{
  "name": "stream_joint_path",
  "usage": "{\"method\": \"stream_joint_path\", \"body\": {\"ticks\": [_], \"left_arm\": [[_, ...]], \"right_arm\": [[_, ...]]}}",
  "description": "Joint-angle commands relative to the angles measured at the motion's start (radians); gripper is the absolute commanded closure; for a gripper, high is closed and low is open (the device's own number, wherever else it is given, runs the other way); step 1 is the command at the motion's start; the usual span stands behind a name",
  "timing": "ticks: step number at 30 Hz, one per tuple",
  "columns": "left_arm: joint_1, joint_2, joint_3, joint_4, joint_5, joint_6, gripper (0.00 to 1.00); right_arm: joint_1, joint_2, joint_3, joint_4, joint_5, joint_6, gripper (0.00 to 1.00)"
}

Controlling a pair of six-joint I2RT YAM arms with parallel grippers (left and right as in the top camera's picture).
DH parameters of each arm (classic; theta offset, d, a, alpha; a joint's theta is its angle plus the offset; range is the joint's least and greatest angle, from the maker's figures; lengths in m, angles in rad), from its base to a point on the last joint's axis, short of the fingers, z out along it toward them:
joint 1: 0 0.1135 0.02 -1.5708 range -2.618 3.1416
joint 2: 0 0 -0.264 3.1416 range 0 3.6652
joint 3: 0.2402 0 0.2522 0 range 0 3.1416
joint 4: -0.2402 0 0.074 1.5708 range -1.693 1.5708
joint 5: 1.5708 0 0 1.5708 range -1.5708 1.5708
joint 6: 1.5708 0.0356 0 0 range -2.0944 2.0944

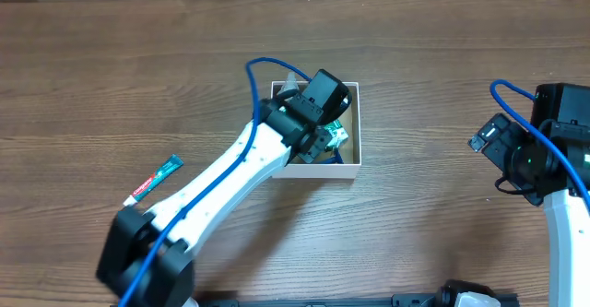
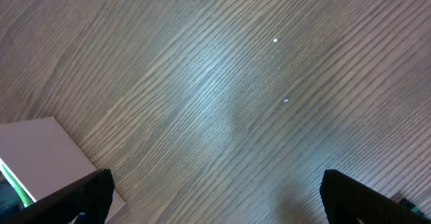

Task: Pack container
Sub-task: 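Lower the toothbrush into the box and release it, then grasp the Colgate toothpaste tube with the left gripper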

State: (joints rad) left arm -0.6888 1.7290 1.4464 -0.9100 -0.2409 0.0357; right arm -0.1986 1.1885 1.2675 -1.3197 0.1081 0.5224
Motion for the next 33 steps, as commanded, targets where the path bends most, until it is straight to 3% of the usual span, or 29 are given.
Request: {"method": "stream_joint_path", "body": {"ticks": [1,4,9,11,12,13,16,17,24,29,33], "left_arm": [[0.05,-0.213,0.044,-0.137,-0.269,-0.418,0.48],[0.198,-0.301,0.043,-0.317,-0.271,-0.683,0.46],[0.475,-0.32,0.025,-0.424,-0.147,-0.771,0.47],[0.57,-0.319,-0.007,-0.428,-0.097,-0.927,0.5],[0.6,-0.319,-0.024,-0.431,-0.076,-1.013,0.46],[0.645,-0.319,-0.07,-0.431,-0.039,-1.158,0.35],[0.705,-0.317,-0.2,-0.388,-0.001,-1.428,0.0],[0.723,-0.317,-0.262,-0.335,0.004,-1.477,0.0],[0.869,-0.279,-0.53,0.033,0.091,-1.479,0.0],[0.992,-0.167,-0.537,0.137,0.181,-1.452,0.0],[1.016,-0.06,-0.536,0.196,0.214,-1.453,0.02]], "right_arm": [[-0.004,-0.003,0.0,0.009,0.004,-0.003,0.0],[-0.004,-0.003,0.0,0.009,0.003,-0.003,0.0],[-0.004,-0.003,0.0,0.008,0.003,-0.003,0.0],[-0.004,-0.003,0.0,0.009,0.003,-0.003,0.0],[-0.004,-0.003,0.0,0.009,0.003,-0.003,0.0],[-0.004,-0.003,0.0,0.009,0.003,-0.003,0.0],[-0.004,-0.003,0.0,0.008,0.003,-0.003,0.0],[-0.004,-0.003,0.0,0.008,0.003,-0.003,0.0],[-0.004,-0.003,0.0,0.005,0.003,-0.003,0.0],[-0.004,-0.003,0.0,0.005,0.003,-0.003,0.0],[-0.004,-0.003,0.0,0.005,0.003,-0.003,0.0]]}}
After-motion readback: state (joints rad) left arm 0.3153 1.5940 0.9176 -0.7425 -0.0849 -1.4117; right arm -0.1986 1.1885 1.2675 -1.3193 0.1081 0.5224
